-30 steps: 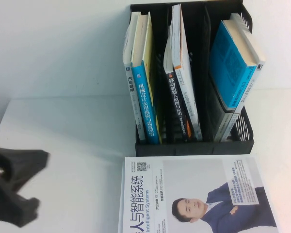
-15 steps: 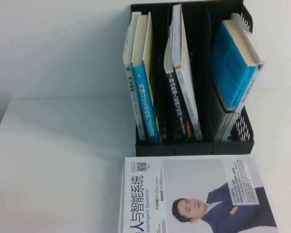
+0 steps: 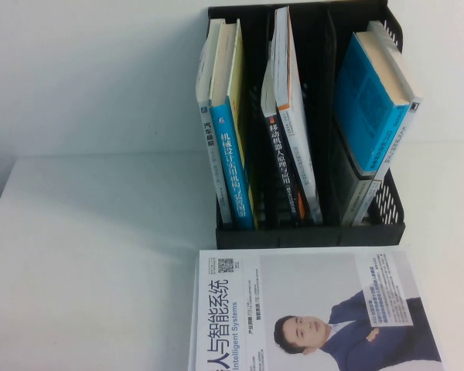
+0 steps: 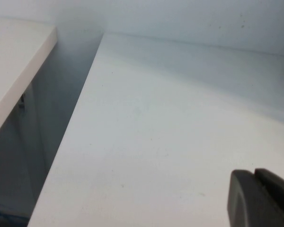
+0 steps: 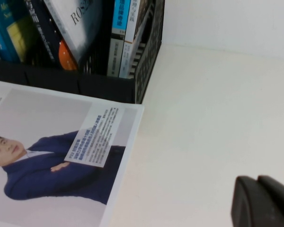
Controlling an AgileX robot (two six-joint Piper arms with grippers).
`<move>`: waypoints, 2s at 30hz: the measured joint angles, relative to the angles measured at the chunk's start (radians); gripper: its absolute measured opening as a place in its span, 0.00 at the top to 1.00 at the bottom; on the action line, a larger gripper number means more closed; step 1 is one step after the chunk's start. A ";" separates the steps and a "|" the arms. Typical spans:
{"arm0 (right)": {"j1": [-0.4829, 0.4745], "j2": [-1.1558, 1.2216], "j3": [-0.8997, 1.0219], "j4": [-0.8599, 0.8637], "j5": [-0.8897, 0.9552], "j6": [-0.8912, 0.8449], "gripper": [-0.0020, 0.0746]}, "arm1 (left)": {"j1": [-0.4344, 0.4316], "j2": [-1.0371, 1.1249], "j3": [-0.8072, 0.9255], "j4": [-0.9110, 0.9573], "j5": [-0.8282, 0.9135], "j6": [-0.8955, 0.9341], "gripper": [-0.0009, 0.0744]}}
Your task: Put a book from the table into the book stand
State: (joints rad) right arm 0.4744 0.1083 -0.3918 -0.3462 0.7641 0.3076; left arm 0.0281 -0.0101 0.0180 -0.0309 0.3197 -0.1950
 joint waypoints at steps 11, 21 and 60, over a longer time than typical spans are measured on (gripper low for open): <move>-0.028 0.000 0.000 0.005 0.000 0.000 0.97 | 0.000 0.000 0.000 0.000 0.000 0.000 0.99; -0.355 0.000 0.000 -0.181 -0.002 0.043 0.97 | 0.000 0.000 -0.001 0.000 0.006 0.000 0.99; -0.580 -0.120 0.415 0.330 -0.430 -0.352 0.97 | 0.000 -0.002 -0.002 0.000 0.011 -0.011 0.99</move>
State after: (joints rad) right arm -0.1057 -0.0113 0.0234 -0.0163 0.3343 -0.0440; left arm 0.0281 -0.0121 0.0159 -0.0309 0.3303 -0.2057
